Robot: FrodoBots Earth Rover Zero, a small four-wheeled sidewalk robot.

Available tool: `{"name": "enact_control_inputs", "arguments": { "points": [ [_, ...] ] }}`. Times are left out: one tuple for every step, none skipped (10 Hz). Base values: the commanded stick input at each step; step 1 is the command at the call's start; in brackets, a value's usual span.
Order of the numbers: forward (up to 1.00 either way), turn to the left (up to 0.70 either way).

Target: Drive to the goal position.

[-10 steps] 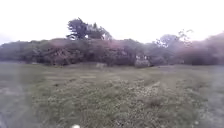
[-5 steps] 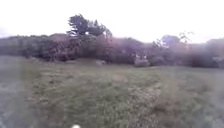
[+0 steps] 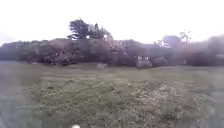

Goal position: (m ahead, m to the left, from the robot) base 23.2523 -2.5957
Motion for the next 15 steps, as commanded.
{"name": "enact_control_inputs", "arguments": {
  "points": [
    [0.45, -0.27],
    [0.45, -0.27],
    [0.45, -0.27],
    [0.45, -0.27],
    [0.45, -0.27],
    [0.45, -0.27],
    [0.45, -0.27],
    [0.45, -0.27],
    [0.45, -0.27],
    [0.45, -0.27],
    [0.45, -0.27],
    [0.45, -0.27],
    [0.45, -0.27],
    [0.45, -0.27],
    [0.45, -0.27]
  ]
}}
